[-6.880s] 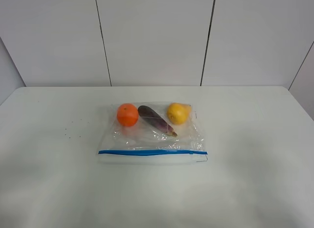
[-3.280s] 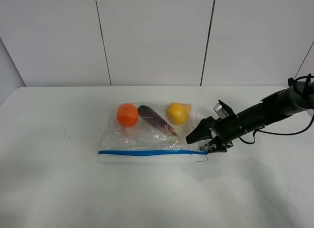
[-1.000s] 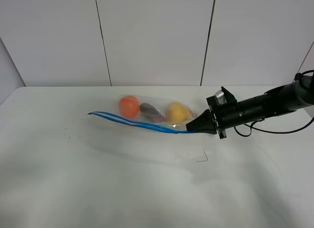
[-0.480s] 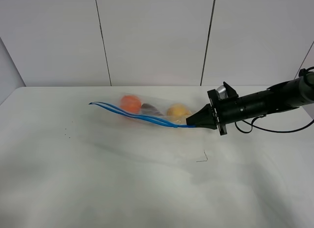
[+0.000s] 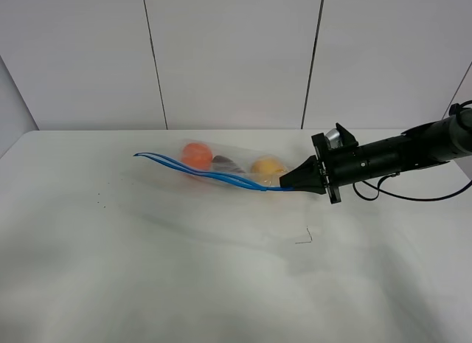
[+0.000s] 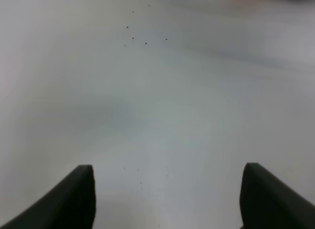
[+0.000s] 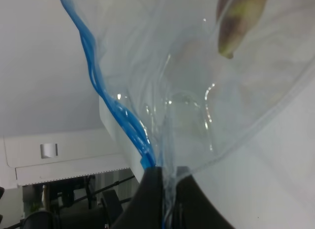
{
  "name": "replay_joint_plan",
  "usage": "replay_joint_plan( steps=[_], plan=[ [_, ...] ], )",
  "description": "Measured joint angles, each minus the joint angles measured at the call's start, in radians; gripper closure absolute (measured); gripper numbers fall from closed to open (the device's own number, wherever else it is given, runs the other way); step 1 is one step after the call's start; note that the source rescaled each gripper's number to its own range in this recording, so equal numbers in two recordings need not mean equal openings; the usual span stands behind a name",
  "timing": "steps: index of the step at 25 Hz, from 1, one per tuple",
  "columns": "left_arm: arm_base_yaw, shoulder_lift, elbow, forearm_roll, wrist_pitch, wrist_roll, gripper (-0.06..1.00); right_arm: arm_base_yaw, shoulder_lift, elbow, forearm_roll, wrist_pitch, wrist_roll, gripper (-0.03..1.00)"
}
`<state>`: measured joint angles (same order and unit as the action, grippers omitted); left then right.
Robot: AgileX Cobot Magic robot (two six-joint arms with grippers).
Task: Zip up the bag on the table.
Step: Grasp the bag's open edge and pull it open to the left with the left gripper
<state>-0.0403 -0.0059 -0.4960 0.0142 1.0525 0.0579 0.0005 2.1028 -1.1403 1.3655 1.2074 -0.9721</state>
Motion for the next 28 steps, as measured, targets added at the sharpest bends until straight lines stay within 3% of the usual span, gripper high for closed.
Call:
replay_joint_plan(
  steps=[16,23,28],
  plan=[
    [0.0,0.015,-0.032,0.008,-0.023,0.0,0.07,0.0,0.0,0.0,0.0,0.0,0.001,0.97],
    [0.0,0.399,-0.298,-0.003,-0.062,0.001,0.07,0.0,0.0,0.0,0.0,0.0,0.001,0.97],
    [0.0,0.725,-0.449,0.017,-0.189,0.133,0.07,0.0,0.0,0.0,0.005,0.0,0.001,0.97]
  ],
)
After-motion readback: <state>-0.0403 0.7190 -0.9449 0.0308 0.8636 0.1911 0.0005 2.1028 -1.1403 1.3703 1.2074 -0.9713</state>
